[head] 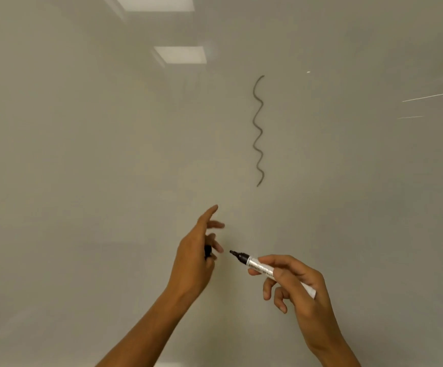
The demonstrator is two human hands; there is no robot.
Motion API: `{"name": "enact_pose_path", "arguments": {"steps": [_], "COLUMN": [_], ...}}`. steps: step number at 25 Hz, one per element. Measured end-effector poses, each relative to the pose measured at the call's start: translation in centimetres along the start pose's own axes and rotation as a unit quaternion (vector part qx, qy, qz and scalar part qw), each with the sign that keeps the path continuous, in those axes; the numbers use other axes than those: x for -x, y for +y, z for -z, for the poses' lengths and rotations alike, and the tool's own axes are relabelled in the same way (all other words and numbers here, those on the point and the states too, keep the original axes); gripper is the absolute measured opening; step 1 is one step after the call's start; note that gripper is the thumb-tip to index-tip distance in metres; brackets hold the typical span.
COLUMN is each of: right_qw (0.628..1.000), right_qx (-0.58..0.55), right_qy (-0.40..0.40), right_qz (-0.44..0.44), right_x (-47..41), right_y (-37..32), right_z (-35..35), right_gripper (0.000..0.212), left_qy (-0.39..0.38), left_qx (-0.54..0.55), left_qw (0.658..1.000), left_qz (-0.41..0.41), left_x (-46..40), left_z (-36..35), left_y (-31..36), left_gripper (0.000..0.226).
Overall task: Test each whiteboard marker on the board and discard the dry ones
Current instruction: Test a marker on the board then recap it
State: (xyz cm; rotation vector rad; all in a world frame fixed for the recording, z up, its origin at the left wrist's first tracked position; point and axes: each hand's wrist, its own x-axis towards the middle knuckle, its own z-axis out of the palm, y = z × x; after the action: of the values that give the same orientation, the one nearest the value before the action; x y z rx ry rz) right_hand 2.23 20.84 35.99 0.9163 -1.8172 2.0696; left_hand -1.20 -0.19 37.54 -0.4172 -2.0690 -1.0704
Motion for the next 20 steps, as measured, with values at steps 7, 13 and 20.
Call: {"name": "enact_pose_path", "arguments": {"steps": [7, 13, 20], "right_qw": [0.997, 0.989, 0.975], "right_qx": [-0.004, 0.022, 0.039], "right_qy": [-0.046, -0.08, -0.134], "right_qz": [-0.065, -0.121, -0.174], "right_x": [3.6, 5.7, 6.6], "right_y": [3.3, 5.2, 5.1], "right_z": [-1.6, -2.1, 0.0], "right_gripper": [0.028, 0.024, 0.017], "left_qy": [-0.039, -0.104, -0.207], "left_qx": [0.024, -0.036, -0.153], "left_qw": [0.993, 0.985, 0.958], "left_qz": [0.112, 0.132, 0.127], "left_x": [7.5, 10.5, 12.0], "left_z": [-0.6, -0.7, -1.3], "left_y": [-1.3, -0.6, -0.3], "left_gripper": [0.095, 0.093, 0.085]}}
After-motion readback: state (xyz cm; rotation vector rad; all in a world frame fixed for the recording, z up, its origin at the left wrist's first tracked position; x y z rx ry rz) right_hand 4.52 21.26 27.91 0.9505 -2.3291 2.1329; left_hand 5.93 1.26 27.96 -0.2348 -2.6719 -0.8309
